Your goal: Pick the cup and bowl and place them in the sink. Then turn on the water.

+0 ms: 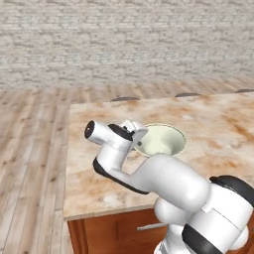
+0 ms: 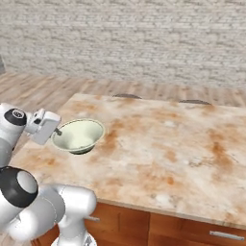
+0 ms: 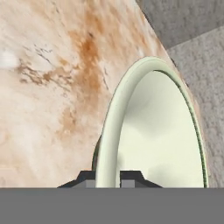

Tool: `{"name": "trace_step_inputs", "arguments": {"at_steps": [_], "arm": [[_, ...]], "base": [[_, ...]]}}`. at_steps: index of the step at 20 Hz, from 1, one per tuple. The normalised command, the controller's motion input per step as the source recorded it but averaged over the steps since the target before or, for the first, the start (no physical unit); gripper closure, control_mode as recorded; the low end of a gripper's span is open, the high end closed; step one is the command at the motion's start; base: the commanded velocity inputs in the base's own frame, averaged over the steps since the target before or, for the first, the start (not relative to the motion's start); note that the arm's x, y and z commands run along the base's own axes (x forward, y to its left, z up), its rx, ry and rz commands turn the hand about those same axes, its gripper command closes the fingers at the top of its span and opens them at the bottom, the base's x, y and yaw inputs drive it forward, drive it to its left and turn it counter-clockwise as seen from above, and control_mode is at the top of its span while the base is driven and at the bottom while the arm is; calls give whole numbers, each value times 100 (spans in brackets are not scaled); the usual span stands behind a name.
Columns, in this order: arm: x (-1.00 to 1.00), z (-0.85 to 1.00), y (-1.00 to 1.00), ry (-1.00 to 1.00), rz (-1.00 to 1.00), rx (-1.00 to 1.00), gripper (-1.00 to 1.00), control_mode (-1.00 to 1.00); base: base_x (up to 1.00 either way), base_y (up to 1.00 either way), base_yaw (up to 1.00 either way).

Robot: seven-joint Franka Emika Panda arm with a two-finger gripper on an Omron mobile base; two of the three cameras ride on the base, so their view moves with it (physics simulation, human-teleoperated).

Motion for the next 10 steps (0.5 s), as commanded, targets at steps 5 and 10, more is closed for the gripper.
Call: {"name": "trace_step_inputs", "arguments": {"at_steps": [5,10], "arm": [[0,0,0,0,0,0,100,100],[0,0,0,0,0,0,100,100]], "base": [[-35,80,41],[-11,90,75]]}}
